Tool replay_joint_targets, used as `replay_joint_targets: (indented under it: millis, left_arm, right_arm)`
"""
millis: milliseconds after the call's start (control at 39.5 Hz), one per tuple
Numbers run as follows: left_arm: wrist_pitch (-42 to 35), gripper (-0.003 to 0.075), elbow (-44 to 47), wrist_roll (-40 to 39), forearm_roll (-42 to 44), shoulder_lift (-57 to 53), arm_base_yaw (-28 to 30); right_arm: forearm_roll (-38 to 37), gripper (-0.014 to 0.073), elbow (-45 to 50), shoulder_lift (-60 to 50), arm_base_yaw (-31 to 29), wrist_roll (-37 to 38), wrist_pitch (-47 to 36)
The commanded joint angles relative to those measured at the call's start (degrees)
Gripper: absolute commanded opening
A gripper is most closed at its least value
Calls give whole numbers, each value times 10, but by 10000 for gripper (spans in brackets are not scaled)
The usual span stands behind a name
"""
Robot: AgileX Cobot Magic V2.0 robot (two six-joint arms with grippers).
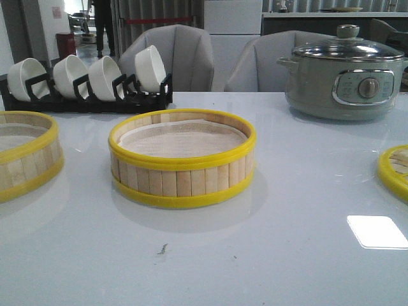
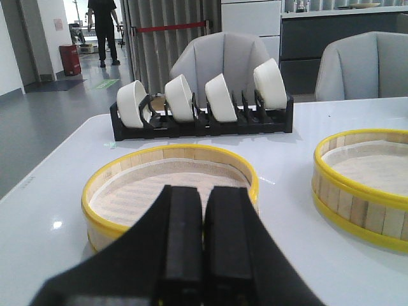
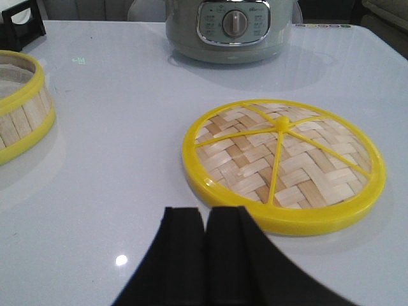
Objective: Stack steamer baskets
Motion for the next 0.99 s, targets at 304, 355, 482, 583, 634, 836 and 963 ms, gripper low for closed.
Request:
replay_joint_targets:
  millis: [304,355,482,583,634,836,963]
  left_arm:
    - [-51,90,0,-1,-1,-7,-3]
    - [-51,90,0,-1,-1,-7,-3]
    - [-12,90,0,-1,60,-7,6]
    - [30,90,0,-1,93,-7,10]
    - [37,90,0,-1,93,-7,10]
    - [39,90,0,-1,101,-7,9]
    - [39,90,0,-1,116,-7,9]
  right_arm:
    - [-7,53,-8,-12,-4,-5,-46]
    - [-7,53,-8,-12,-4,-5,-46]
    - [-7,53,-8,-12,-4,-5,-46]
    - [-7,53,-8,-12,-4,-5,-46]
    - [-7,53,-8,-12,-4,-5,-46]
    - [-7,53,-8,-12,-4,-5,-46]
    - [-7,53,-8,-12,-4,-5,-46]
